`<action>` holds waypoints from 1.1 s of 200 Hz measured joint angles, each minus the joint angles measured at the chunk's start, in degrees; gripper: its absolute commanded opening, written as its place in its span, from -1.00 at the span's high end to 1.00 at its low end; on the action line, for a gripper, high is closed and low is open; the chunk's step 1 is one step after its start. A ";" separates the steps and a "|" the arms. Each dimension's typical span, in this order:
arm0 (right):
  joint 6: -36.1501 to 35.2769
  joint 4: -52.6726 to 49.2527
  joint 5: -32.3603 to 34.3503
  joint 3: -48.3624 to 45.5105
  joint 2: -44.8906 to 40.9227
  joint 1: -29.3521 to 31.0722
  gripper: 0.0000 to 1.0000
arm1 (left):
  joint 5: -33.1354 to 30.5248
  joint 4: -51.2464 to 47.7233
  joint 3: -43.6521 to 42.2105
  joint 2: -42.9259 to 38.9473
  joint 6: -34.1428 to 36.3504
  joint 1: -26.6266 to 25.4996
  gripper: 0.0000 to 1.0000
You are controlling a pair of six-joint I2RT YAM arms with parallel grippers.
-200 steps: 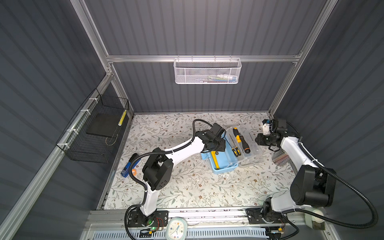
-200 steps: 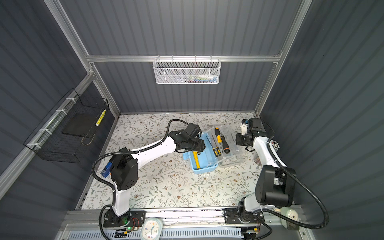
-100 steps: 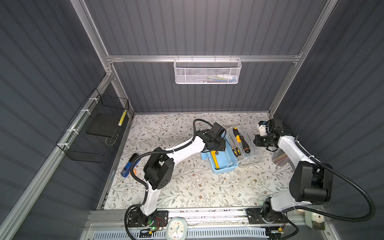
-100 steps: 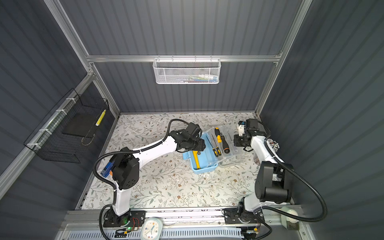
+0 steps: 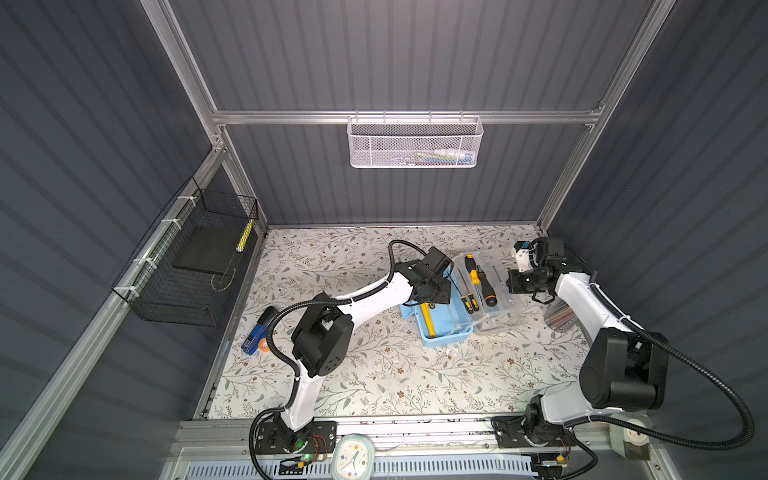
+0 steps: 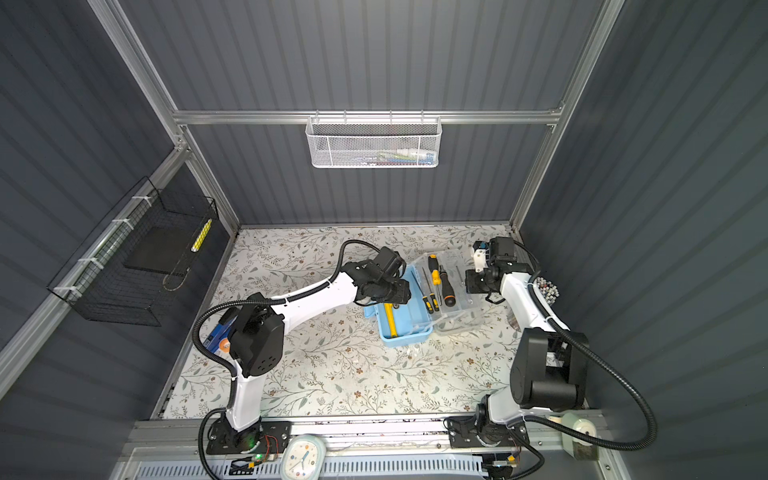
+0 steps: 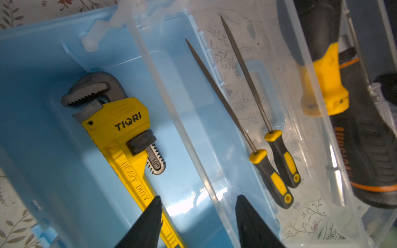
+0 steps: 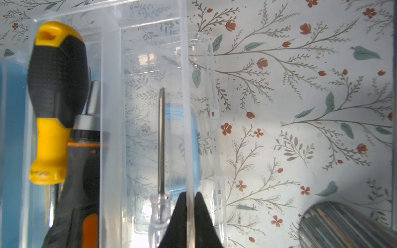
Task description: Pack the tool kit
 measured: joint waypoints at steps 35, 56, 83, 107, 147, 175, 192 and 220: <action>0.98 -1.79 -1.20 0.24 -1.40 0.83 0.80 | -0.46 -0.61 0.00 0.00 0.09 0.02 -0.09; 1.81 -2.16 -1.16 0.31 -2.27 1.68 0.80 | -0.92 -1.53 0.00 0.00 0.24 0.24 -0.06; 3.13 -2.21 -1.22 0.46 -3.43 3.56 0.78 | -1.29 -2.03 -0.02 0.00 0.52 0.85 0.07; 4.35 -2.29 -1.64 1.33 -3.72 5.03 0.78 | -1.90 -2.49 -0.42 -0.02 0.94 1.36 0.39; 5.49 -2.75 -1.79 1.97 -3.72 6.01 0.77 | -2.67 -2.78 -1.51 -0.09 1.03 2.03 0.61; 5.92 -3.52 -1.75 1.95 -3.65 6.10 0.79 | -3.04 -3.02 -1.60 -0.09 0.42 2.12 0.76; 6.23 -4.55 -1.92 1.92 -3.63 6.16 0.79 | -3.65 -3.17 -1.73 -0.09 -0.74 2.12 0.91; 6.67 -4.68 -2.60 1.57 -3.61 6.32 0.79 | -3.65 -2.56 -2.05 -0.09 -0.92 2.49 0.95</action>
